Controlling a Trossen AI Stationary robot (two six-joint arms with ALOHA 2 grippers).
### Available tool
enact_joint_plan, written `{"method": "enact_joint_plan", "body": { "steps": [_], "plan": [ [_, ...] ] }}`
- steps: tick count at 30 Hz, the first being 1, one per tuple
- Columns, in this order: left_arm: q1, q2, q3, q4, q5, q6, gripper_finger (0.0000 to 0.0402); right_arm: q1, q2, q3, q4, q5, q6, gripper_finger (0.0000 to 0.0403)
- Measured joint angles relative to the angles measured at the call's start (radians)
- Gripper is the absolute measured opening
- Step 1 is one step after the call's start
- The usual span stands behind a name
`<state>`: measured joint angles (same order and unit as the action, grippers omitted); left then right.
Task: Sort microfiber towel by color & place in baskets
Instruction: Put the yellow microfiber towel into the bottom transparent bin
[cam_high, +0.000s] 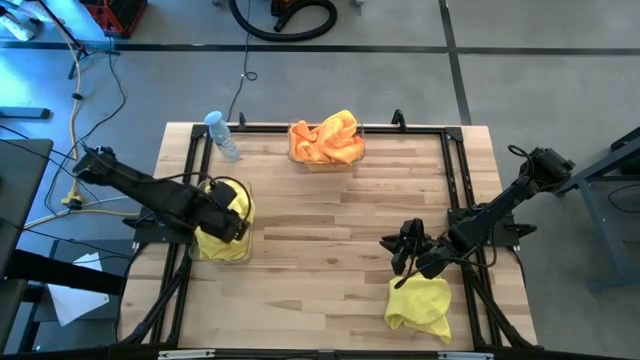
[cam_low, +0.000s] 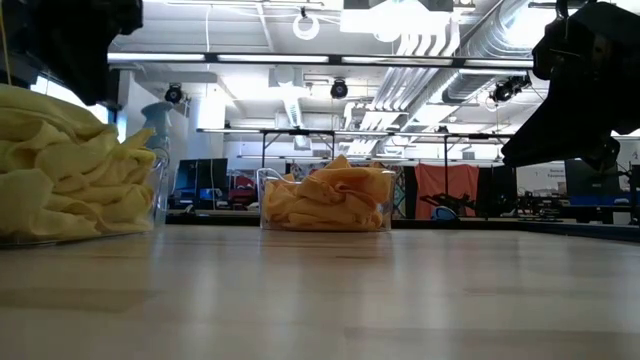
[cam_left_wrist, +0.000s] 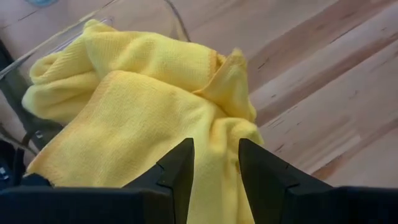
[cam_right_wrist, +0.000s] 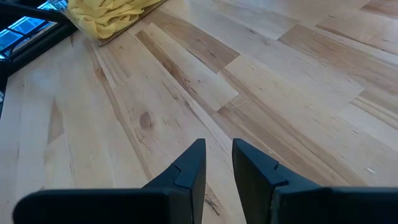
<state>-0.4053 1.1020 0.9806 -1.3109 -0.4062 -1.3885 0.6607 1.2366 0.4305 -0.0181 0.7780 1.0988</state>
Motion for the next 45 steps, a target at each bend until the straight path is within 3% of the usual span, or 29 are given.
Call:
{"method": "enact_joint_plan", "body": {
  "steps": [6, 11, 16, 19, 25, 32, 37, 42, 45],
  "plan": [
    [-0.055, 0.002, 0.000, 0.009, -0.003, -0.005, 0.0113, 0.000, 0.000, 0.000, 0.000, 0.000, 0.000, 0.0073],
    [-0.120, 0.038, 0.000, 0.192, -0.100, 0.086, 0.0113, 0.000, 0.000, 0.000, 0.000, -0.002, 0.000, 0.0073],
    [-0.134, 0.068, 0.000, 0.290, -0.105, 0.179, 0.0113, 0.000, 0.000, 0.000, 0.000, -0.005, 0.021, 0.0073],
    [-0.132, 0.074, 0.000, 0.258, -0.103, 0.198, 0.0113, 0.000, 0.000, 0.000, 0.000, -0.044, 0.027, 0.0073],
    [-0.132, 0.075, 0.000, 0.077, -0.105, 0.134, 0.0111, 0.001, 0.000, 0.000, 0.000, -0.229, 0.099, 0.0073],
    [-0.132, 0.083, 0.000, -0.003, -0.136, 0.098, 0.0106, 0.002, 0.000, 0.026, -0.029, -0.327, 0.178, 0.0055],
    [-0.132, 0.100, -0.016, 0.014, -0.194, 0.105, 0.0106, 0.027, 0.000, 0.209, -0.259, -0.334, 0.136, 0.0006],
    [-0.134, 0.105, -0.102, 0.141, -0.182, 0.167, 0.0106, 0.086, 0.049, 0.487, -0.656, -0.321, 0.190, 0.0008],
    [-0.147, 0.104, -0.156, 0.222, -0.175, 0.191, 0.0106, 0.122, 0.120, 0.643, -0.912, -0.379, 0.281, 0.0002]
  ]
}}
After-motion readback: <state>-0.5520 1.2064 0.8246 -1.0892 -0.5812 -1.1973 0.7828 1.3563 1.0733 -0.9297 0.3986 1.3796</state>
